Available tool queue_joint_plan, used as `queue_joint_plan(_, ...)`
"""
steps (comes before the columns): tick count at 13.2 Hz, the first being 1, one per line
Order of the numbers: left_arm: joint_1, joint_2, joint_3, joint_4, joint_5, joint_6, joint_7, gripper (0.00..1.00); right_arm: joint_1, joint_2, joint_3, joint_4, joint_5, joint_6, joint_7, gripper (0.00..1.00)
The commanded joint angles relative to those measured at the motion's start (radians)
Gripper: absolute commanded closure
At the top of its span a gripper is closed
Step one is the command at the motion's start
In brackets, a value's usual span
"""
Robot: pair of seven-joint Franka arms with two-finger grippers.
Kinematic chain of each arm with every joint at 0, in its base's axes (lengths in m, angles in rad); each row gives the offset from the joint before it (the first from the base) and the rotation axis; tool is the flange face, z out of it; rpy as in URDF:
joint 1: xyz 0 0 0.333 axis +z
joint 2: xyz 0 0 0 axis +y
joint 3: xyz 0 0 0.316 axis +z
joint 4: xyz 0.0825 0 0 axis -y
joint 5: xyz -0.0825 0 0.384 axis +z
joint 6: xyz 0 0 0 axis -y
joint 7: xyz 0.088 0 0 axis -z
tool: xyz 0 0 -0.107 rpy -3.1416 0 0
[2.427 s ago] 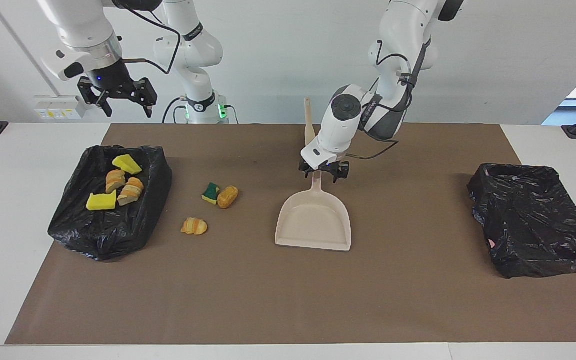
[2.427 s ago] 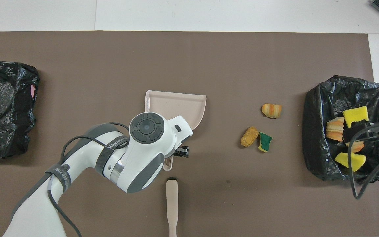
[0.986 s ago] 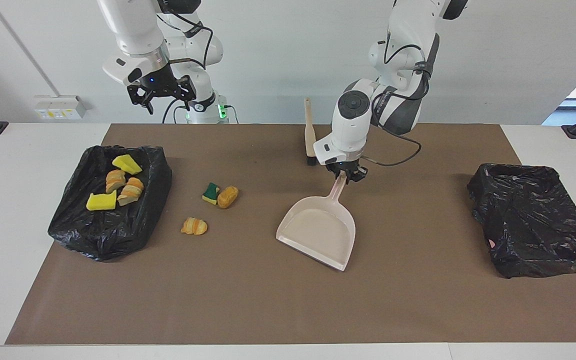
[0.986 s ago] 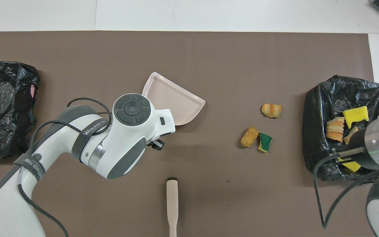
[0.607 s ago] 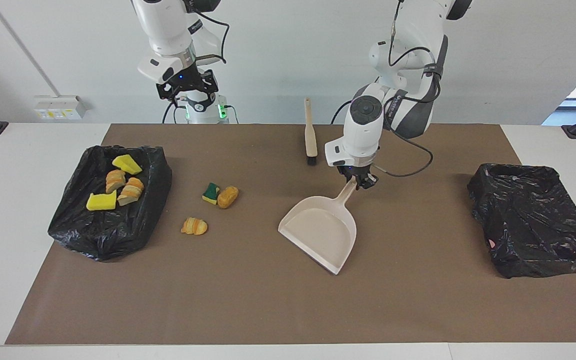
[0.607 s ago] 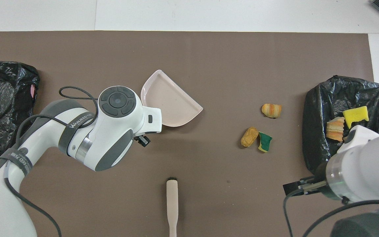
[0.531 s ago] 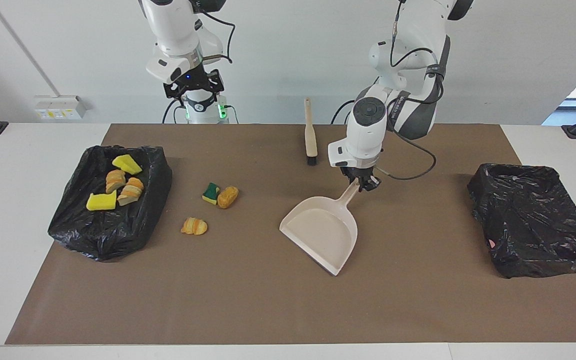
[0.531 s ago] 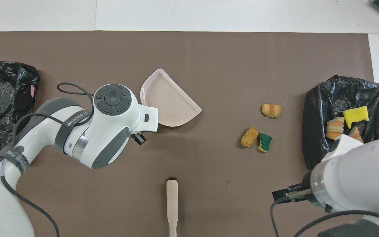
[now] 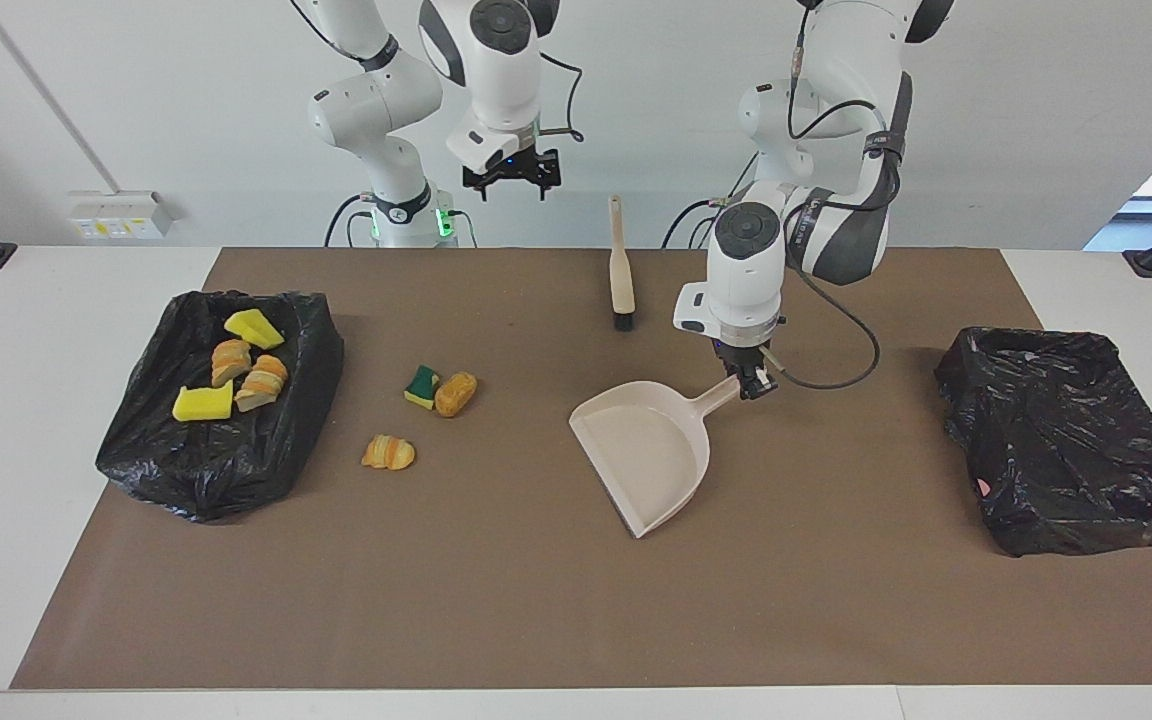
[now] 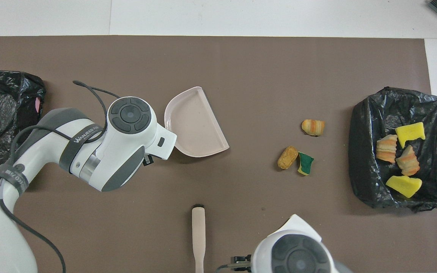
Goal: Sweep and dump trash in bin
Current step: 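Lift the dustpan with the left gripper while the right gripper reaches the brush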
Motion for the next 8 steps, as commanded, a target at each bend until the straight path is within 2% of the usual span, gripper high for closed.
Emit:
queue_joint_plan(1, 0.007, -0.007, -0.003, -0.020, 0.032, 0.004, 0.108, 1.00, 0.090, 0.084, -0.004, -0.015, 0.089, 0.133, 0.206, 0.00)
queue_joint_plan(3, 0.010, -0.013, -0.004, -0.042, 0.038, 0.030, 0.283, 1.00, 0.174, 0.184, -0.004, -0.014, 0.133, 0.269, 0.332, 0.00)
queue_joint_plan(5, 0.012, -0.029, -0.004, -0.066, 0.040, 0.035, 0.285, 1.00, 0.255, 0.274, -0.004, -0.014, 0.135, 0.383, 0.426, 0.00)
queue_joint_plan(8, 0.009, -0.058, -0.006, -0.109, 0.038, 0.036, 0.287, 1.00, 0.266, 0.301, -0.004, -0.014, 0.135, 0.400, 0.431, 0.00)
